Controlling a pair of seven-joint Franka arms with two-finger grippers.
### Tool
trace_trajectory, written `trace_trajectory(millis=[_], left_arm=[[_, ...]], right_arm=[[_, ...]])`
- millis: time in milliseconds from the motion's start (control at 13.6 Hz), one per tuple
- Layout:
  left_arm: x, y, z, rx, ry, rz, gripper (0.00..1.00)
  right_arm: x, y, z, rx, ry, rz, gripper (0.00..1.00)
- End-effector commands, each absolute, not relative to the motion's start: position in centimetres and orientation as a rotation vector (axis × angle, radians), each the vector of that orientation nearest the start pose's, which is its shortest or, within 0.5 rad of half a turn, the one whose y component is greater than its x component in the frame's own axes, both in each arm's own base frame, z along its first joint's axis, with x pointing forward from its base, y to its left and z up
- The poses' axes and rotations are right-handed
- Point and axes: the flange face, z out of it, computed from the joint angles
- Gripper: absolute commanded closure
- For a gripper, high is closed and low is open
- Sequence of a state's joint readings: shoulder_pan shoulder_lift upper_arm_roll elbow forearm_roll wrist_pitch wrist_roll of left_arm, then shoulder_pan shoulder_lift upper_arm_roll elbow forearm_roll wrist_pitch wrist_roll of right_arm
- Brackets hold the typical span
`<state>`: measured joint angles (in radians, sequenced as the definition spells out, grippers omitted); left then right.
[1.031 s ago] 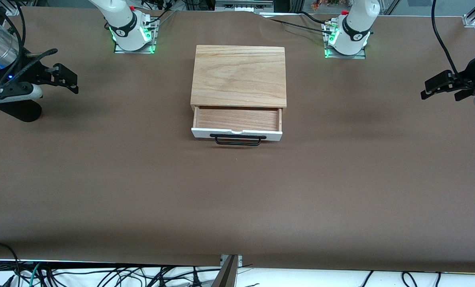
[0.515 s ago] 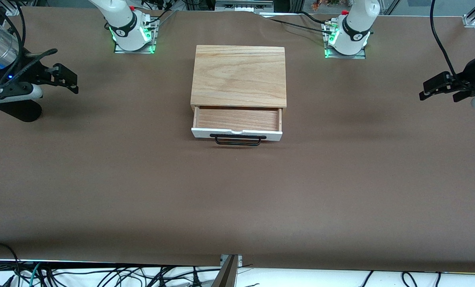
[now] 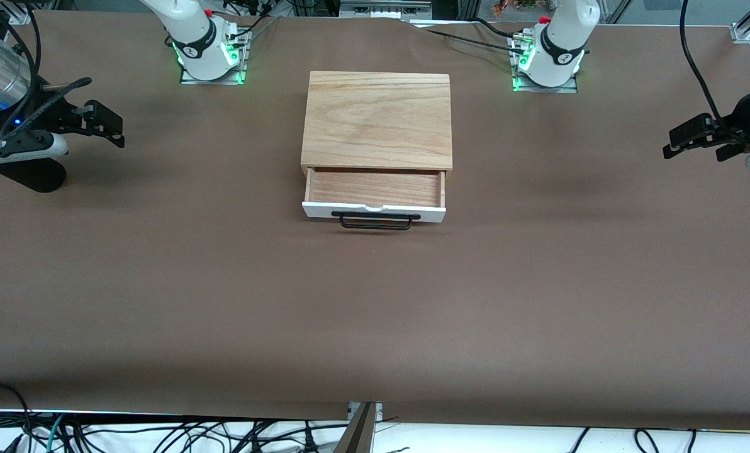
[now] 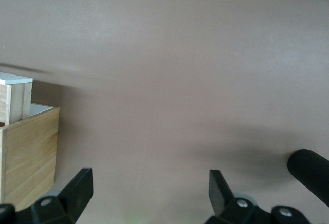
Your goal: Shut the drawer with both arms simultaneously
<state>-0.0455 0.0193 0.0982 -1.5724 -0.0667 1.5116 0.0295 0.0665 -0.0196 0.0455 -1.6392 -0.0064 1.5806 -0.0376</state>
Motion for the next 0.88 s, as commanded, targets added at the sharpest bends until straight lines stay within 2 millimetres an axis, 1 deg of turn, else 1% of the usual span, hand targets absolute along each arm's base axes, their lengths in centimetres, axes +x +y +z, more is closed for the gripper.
trace_trajectory(millis=[0,74,221,442,810], left_arm=[[55.67,2.30,61.15,-3.194,-0.003,0.115,0.00],[55.67,2.30,61.15,-3.194,-0.003,0.115,0.00],[55.67,2.38,61.15,-3.194,-0.005,0.115,0.00],[55.67,2.38,61.15,-3.194,-0.003,0.115,0.00],[55.67,2.37,61.15,-3.196,-0.003,0.115,0.00]], right_arm=[[54.04,5.94,60.99,-3.139,-0.215,0.067,0.00],[53.91,5.51,61.05,-3.139,-0.203,0.082,0.00],[53.59,5.49,61.49,-3.140,-0.200,0.077,0.00],[53.48,5.50,61.65,-3.138,-0.200,0.075,0.00],[53.57,5.67,61.32,-3.138,-0.205,0.087,0.00]])
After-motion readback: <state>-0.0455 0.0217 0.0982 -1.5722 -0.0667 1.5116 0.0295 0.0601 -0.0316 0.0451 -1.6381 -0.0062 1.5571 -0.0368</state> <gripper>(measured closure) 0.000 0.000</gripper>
